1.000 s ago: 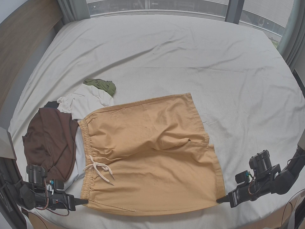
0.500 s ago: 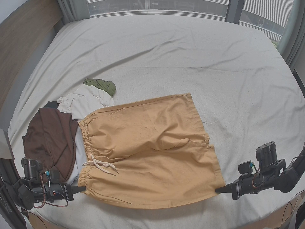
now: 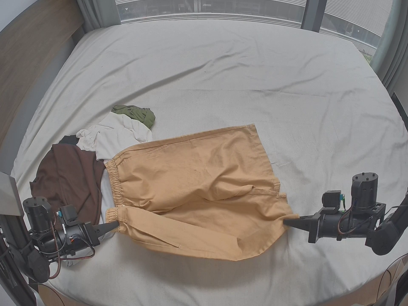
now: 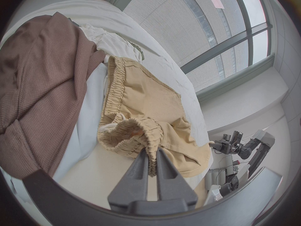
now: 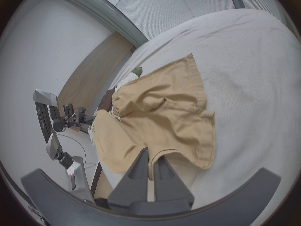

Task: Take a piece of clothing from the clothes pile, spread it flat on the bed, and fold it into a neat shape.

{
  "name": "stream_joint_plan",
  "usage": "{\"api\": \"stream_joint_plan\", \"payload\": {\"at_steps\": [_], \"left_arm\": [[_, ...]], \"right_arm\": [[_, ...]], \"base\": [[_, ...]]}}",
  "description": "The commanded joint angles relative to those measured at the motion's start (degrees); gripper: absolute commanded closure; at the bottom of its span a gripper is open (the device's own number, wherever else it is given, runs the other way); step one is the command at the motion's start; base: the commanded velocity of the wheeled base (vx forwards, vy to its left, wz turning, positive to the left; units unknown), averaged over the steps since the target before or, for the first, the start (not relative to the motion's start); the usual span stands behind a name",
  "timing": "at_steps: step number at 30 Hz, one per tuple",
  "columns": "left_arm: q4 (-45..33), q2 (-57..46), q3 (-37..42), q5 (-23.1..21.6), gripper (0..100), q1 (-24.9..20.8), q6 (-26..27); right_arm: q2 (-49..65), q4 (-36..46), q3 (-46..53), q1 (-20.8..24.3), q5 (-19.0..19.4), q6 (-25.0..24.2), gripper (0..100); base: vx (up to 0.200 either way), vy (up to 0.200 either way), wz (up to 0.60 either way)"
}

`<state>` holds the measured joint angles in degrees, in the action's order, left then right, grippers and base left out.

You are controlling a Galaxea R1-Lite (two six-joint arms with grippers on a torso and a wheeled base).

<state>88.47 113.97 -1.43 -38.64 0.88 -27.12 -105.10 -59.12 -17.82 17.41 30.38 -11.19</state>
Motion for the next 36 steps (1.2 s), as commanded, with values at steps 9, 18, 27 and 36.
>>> {"api": "stream_joint_plan", "payload": {"at_steps": [9, 18, 27, 36], "left_arm": [[0.39, -5.25, -6.84, 0.76, 100, -0.61, -10.14], [0.39, -6.39, -10.79, 4.28, 100, -1.14, -12.95], [0.39, -6.22, -10.61, 4.28, 100, -1.58, -12.95], [0.39, -6.39, -11.49, 4.37, 100, -1.32, -13.13]], "right_arm": [[-7.93, -19.10, -2.30, 1.22, -0.58, -8.14, 100], [-7.40, -18.92, -9.69, 0.87, -0.85, -11.48, 100], [-6.44, -15.76, -13.55, -0.09, -0.85, -11.84, 100], [-6.17, -12.51, -18.83, -0.45, -0.85, -12.19, 100]], "base": [[0.000, 0.000, 0.00], [0.000, 0.000, 0.00], [0.000, 0.000, 0.00], [0.000, 0.000, 0.00]]}}
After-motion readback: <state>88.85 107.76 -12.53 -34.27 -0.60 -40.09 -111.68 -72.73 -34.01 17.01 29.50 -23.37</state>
